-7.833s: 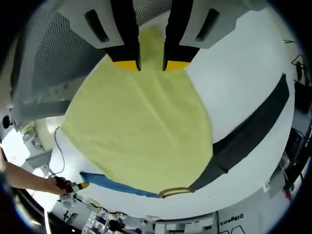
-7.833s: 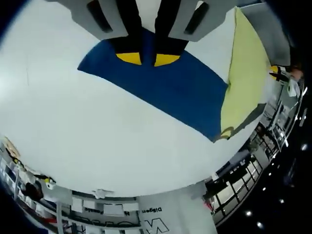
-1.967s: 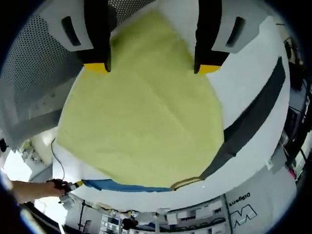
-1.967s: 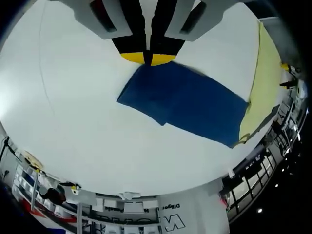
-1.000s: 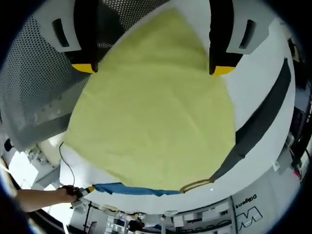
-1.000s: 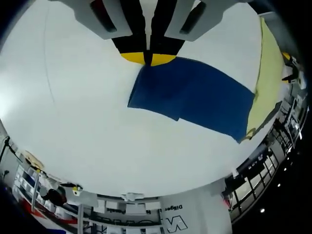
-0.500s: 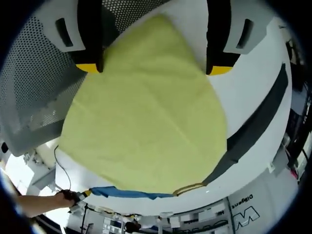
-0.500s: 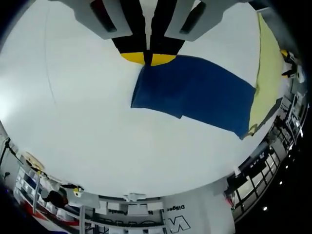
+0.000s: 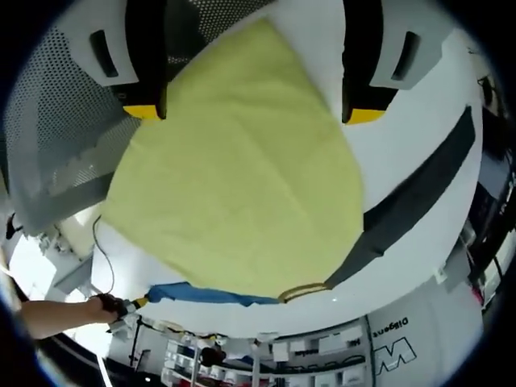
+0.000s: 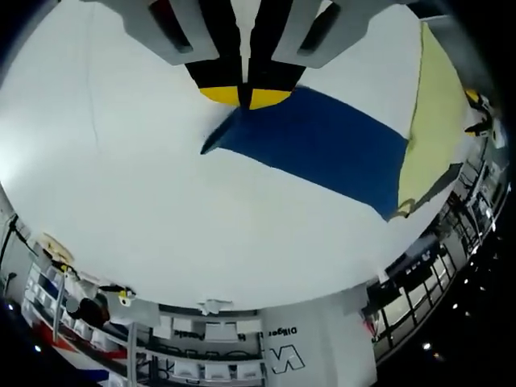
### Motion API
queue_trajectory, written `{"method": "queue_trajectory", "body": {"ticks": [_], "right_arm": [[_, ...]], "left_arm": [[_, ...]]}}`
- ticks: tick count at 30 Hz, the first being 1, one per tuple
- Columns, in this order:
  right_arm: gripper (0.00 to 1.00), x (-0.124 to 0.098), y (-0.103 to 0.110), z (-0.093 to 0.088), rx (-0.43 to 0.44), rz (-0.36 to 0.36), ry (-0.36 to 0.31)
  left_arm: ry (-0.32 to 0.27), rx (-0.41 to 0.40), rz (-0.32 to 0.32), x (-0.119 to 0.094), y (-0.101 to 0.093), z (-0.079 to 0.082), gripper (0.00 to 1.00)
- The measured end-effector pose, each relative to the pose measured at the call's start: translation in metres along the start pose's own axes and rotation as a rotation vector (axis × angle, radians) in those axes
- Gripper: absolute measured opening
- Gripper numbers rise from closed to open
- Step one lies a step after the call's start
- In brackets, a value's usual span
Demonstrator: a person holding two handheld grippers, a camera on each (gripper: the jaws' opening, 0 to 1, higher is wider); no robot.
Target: Fold the garment on the visible template until the final outline fits inside the template.
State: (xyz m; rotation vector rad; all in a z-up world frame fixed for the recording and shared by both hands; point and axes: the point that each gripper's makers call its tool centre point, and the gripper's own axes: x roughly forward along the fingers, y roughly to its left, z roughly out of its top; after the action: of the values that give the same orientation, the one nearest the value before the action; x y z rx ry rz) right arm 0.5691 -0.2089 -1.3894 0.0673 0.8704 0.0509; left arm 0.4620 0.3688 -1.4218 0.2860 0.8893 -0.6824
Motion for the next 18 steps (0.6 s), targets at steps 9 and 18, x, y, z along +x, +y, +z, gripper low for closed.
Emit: {"method": "queue_trajectory", "body": {"ticks": [9, 18], "right_arm": [[0.00, -0.038, 0.054, 0.060, -0.066, 0.059, -0.186], [0.00, -0.061, 0.167, 0.131, -0.189, 0.215, -0.336]], "left_arm": [[-0.077, -0.006, -0.006, -0.003, 0.002, 0.024, 0.95], [-0.122, -0.024, -0.022, 0.001, 0.005, 0.043, 0.99]]}}
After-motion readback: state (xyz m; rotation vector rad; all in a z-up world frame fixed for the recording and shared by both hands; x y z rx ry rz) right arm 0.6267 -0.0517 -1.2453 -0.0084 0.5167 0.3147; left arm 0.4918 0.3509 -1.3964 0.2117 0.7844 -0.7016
